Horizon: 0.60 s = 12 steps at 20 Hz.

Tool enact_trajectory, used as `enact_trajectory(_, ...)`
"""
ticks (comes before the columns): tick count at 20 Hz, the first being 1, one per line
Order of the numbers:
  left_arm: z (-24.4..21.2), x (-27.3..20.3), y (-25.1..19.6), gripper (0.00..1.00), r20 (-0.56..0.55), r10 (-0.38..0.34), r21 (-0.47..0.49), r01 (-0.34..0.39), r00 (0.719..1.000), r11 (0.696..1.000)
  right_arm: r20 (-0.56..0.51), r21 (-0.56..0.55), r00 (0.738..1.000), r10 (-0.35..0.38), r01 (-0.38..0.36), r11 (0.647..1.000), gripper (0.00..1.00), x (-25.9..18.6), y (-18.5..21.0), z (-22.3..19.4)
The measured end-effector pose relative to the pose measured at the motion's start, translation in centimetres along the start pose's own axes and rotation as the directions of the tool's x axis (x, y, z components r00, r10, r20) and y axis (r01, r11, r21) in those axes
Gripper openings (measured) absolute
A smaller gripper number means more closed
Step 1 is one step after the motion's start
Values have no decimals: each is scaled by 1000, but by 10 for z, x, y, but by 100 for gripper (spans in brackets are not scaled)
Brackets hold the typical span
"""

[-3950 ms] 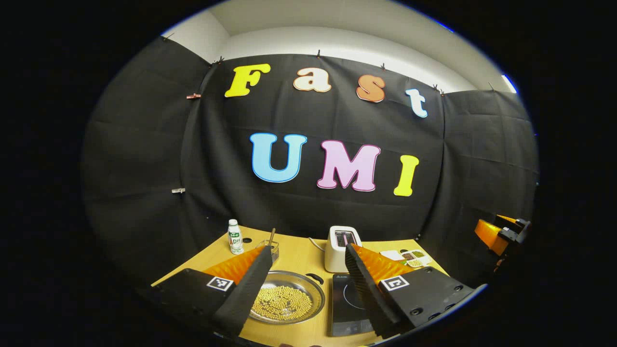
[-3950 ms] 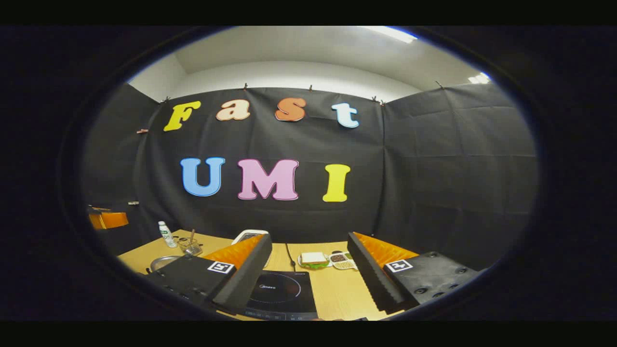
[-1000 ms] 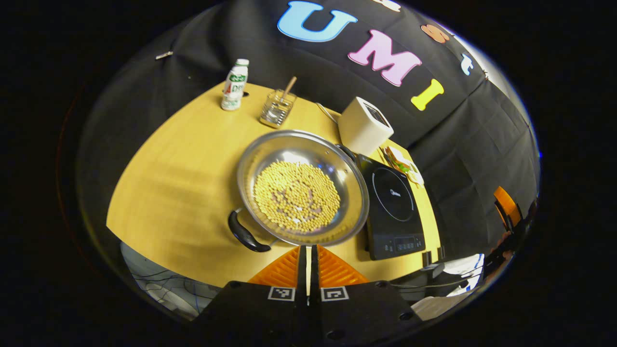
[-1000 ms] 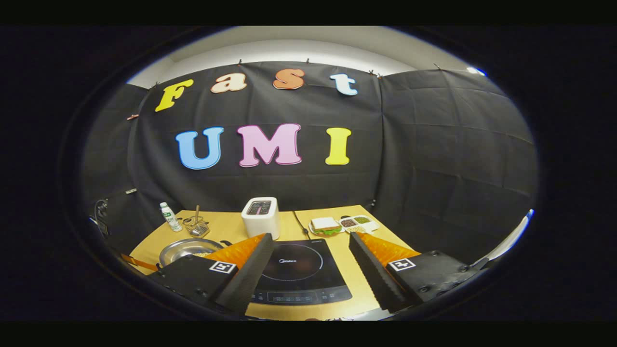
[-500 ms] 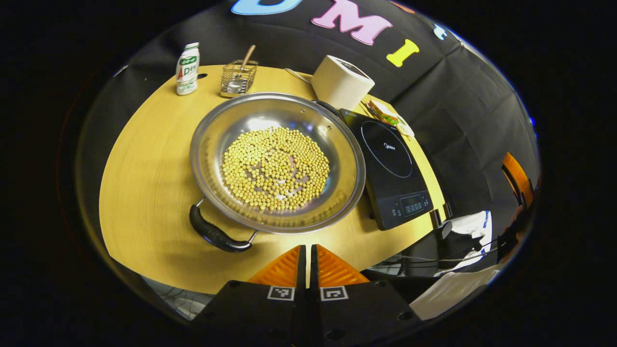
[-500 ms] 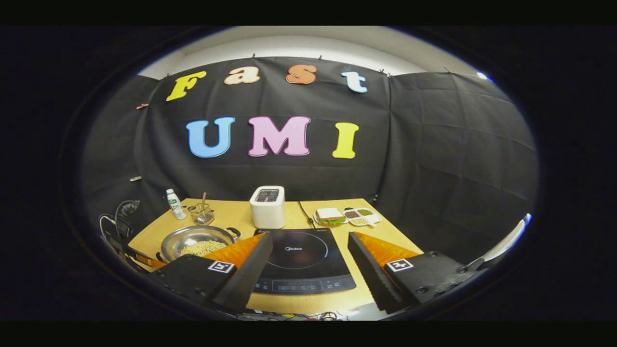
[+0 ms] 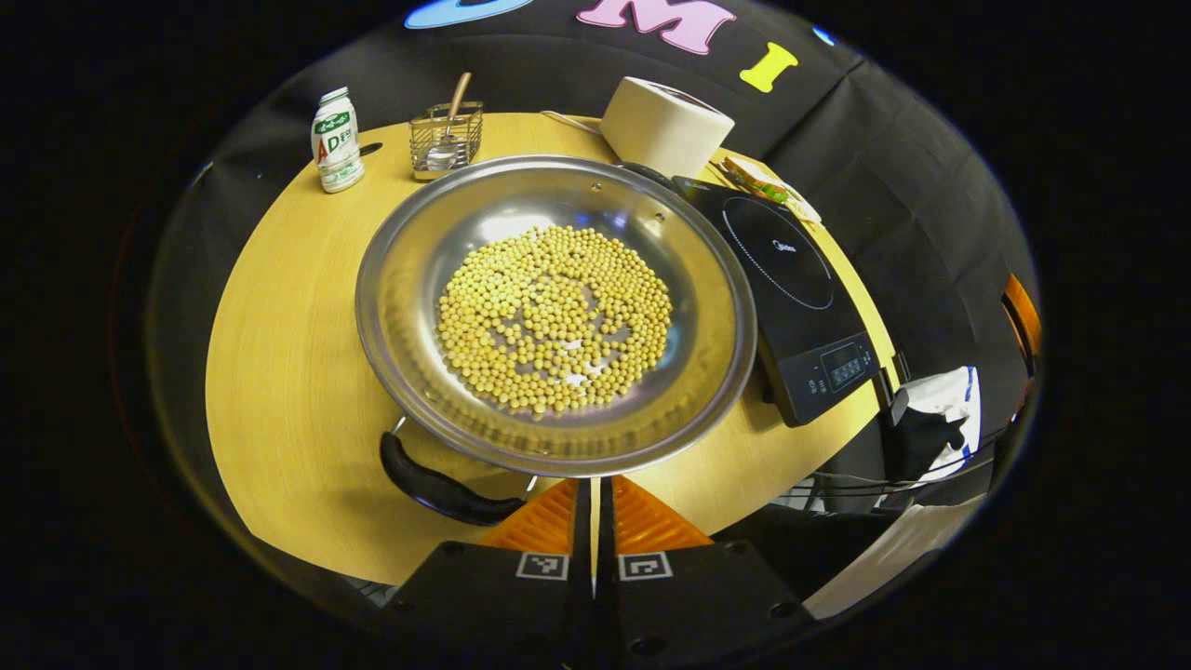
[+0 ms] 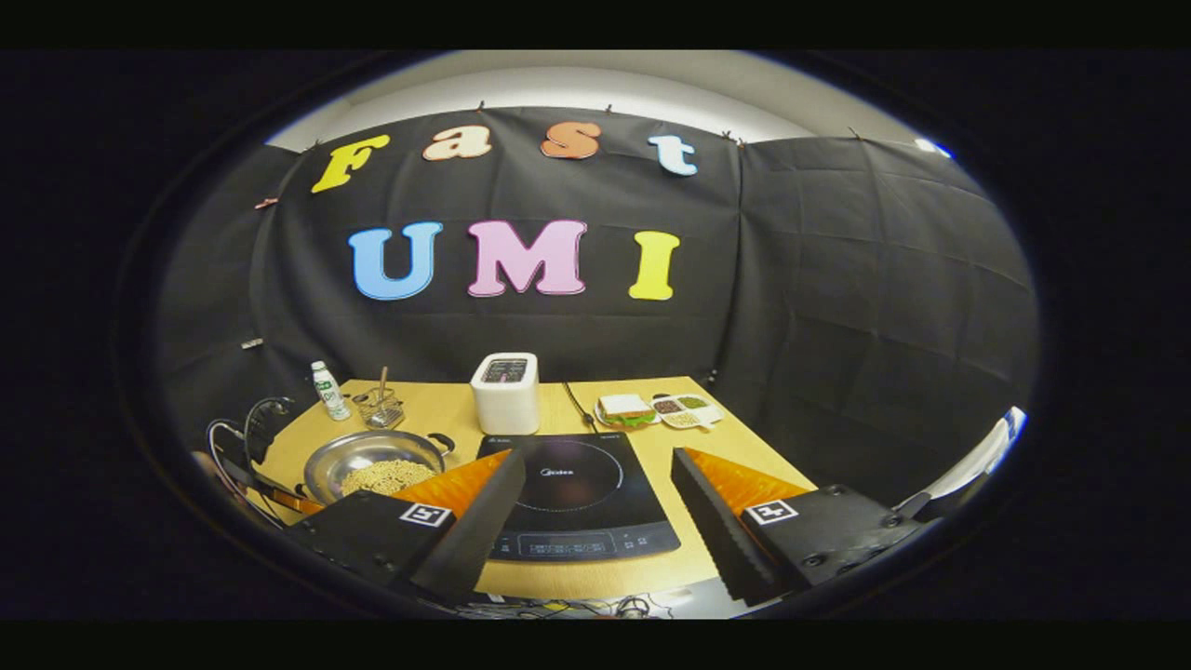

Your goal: First push the handle of the pot to place it horizontally, then grasp the pot with both hands and set it on the induction cooktop.

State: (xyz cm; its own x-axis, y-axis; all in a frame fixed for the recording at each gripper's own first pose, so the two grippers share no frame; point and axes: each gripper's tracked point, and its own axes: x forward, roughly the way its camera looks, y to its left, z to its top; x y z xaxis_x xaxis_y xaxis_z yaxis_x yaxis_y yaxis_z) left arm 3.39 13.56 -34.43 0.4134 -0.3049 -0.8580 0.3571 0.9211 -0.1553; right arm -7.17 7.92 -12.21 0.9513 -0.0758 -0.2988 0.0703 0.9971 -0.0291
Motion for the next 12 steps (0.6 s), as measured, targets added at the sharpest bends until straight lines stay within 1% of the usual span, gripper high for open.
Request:
enact_trajectory(2, 3, 0, 3, 5, 8, -5, -9, 5, 1000, 1000, 2, 0, 1000, -1, 2, 1000, 99, 2, 0, 1)
enact_trajectory(6, 3, 2, 23, 5, 25, 42, -5, -42, 999, 999, -2, -1, 1000, 3, -3, 1000, 98, 6, 3, 1)
enact_trajectory(9, 2, 0, 37, 5, 26, 55, -44, -54, 998, 998, -13, -9, 1000, 15, -15, 1000, 98, 9, 8, -2)
enact_trajectory(12, 4, 1, 49, 5, 26, 75, -60, -73, 997, 996, -15, -4, 1000, -1, 1, 1000, 99, 14, 0, -1)
